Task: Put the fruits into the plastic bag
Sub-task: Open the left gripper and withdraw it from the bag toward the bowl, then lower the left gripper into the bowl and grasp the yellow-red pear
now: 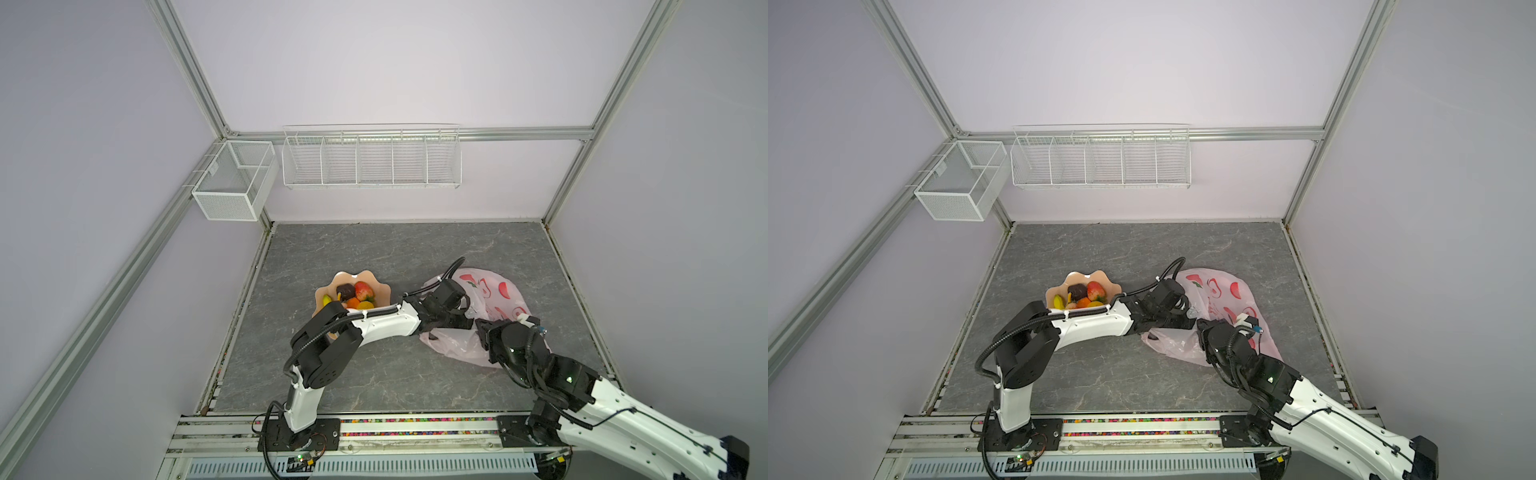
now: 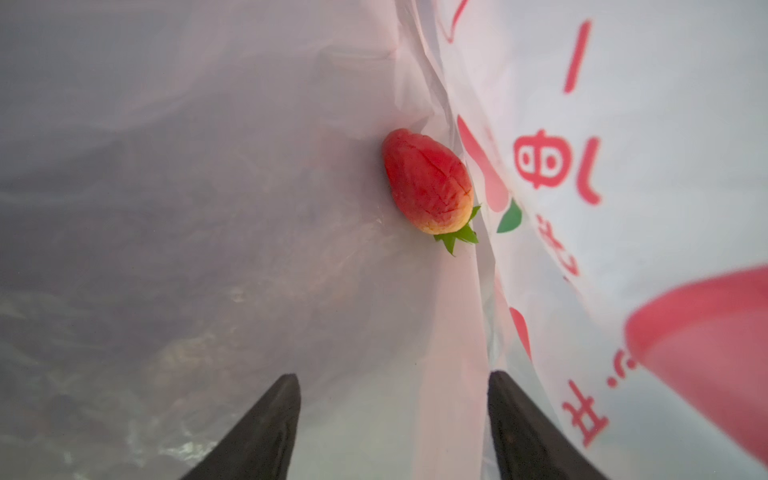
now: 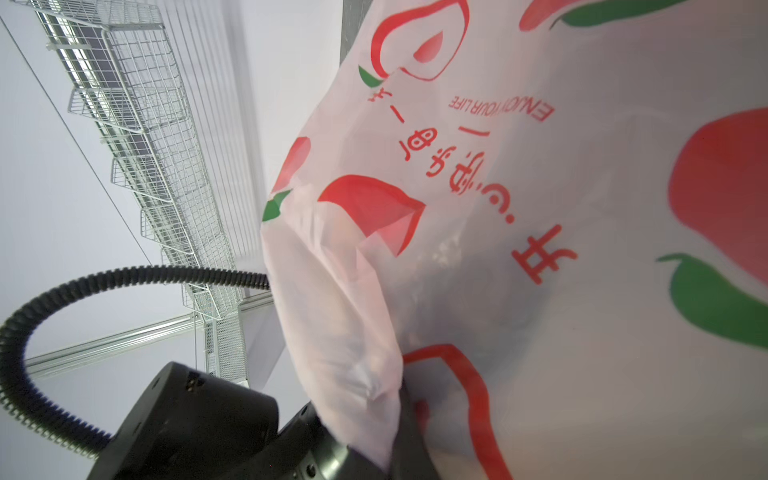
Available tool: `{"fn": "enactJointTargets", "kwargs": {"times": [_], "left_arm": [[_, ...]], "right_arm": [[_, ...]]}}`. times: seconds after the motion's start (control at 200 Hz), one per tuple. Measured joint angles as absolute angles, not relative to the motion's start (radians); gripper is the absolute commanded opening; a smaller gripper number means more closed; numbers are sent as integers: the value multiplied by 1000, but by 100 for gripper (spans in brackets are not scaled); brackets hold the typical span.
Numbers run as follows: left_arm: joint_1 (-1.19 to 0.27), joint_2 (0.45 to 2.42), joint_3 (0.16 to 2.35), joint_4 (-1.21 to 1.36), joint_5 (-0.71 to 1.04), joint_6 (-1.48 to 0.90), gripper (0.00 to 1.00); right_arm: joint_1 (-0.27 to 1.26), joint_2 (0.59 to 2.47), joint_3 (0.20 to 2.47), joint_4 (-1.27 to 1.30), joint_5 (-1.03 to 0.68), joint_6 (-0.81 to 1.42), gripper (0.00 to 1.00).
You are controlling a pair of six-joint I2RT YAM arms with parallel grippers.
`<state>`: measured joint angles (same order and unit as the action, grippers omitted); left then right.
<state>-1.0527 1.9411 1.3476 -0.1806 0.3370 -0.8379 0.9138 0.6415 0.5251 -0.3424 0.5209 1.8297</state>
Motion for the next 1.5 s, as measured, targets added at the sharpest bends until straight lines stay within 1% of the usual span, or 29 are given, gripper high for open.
{"fn": "enactJointTargets", "kwargs": {"times": [0.18,0.525,0.775,0.99,1.085,1.16,1.225,1.37,1.499], "left_arm": [[-1052,1832,1347,-311,300,-761,70],[-1003,1692,1317,-468,294,-647,69],[-930,1575,1232,-524,305,-591,68],[-858,1409,1157,-558,311,-590,69],[-824,1319,1148,-579,274,-595,73],[-789,1243,1148,-617,216,-599,75],[-757,1200,1151,-672,166,-599,78],[-684,1154,1159,-805,51,-596,89],[-610,1121,1162,-915,-32,-595,92]], "right_arm": [[902,681,526,-373,515,1825,6],[898,742,531,-371,492,1810,6],[897,763,546,-366,482,1805,6],[896,781,547,-357,477,1802,6],[896,787,551,-355,474,1802,6],[896,788,556,-354,473,1800,6],[896,788,557,-353,471,1799,6],[893,788,557,-352,470,1798,6],[892,791,558,-351,469,1796,6]]}}
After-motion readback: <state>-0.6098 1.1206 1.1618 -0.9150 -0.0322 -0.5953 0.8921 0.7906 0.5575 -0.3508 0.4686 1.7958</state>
